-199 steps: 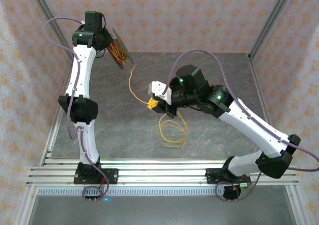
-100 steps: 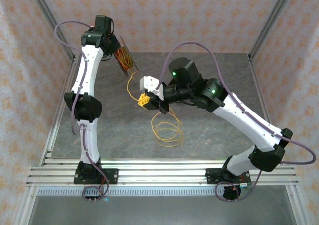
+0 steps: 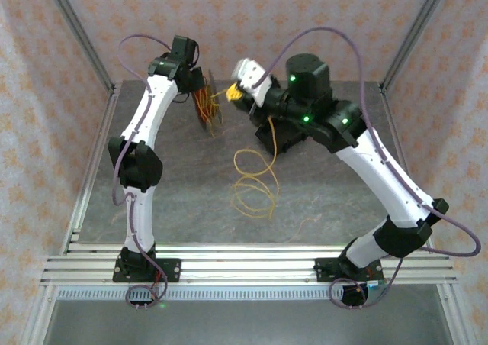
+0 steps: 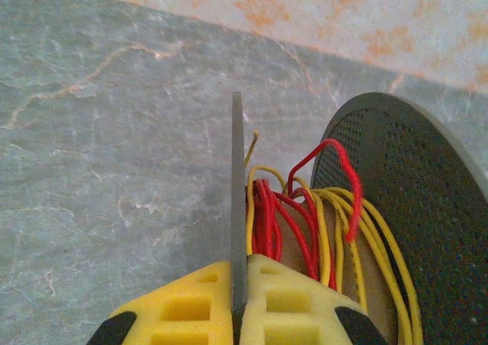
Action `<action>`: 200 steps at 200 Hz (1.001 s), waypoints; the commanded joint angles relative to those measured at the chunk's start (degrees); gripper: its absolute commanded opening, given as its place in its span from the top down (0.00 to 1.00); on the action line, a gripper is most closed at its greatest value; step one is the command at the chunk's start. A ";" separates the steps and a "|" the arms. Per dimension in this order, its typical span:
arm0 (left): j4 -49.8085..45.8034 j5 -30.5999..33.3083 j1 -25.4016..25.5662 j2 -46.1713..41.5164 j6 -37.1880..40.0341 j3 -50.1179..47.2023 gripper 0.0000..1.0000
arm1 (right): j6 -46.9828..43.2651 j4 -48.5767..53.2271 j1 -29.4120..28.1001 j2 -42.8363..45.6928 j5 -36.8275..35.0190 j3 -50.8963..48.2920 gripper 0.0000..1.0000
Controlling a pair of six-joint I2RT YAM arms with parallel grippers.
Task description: Wrap the cables
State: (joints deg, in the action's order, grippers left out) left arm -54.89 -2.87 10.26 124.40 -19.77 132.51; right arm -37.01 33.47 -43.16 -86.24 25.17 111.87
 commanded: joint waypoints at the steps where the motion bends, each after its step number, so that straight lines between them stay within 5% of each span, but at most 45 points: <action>1: 11.06 -1.71 1.45 -8.72 8.02 -4.56 1.00 | 2.76 -5.63 3.49 -1.05 -11.71 4.21 1.00; 37: 15.14 -4.85 4.73 -14.57 15.67 -12.34 1.00 | 4.79 -3.67 9.38 -3.38 -18.23 7.77 1.00; 76: 15.52 -6.69 7.57 -20.65 23.24 -18.70 1.00 | 7.99 -0.56 15.30 -5.44 -16.81 11.56 1.00; 118: 12.30 -2.85 8.55 -20.25 24.28 -18.48 1.00 | 13.96 -3.35 16.38 -3.68 6.68 10.84 1.00; 146: 2.28 0.84 8.55 -12.36 20.34 -7.94 1.00 | 22.77 -10.71 15.26 -3.69 26.40 9.41 1.00; 200: -6.40 0.16 8.55 -5.14 16.16 2.62 1.00 | 31.38 -23.95 11.68 -3.23 26.70 5.51 1.00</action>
State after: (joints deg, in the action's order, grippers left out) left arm -57.23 -4.19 19.03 119.42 -2.07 132.49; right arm -12.25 23.16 -31.68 -91.98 49.10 118.24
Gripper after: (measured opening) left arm 0.056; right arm 0.069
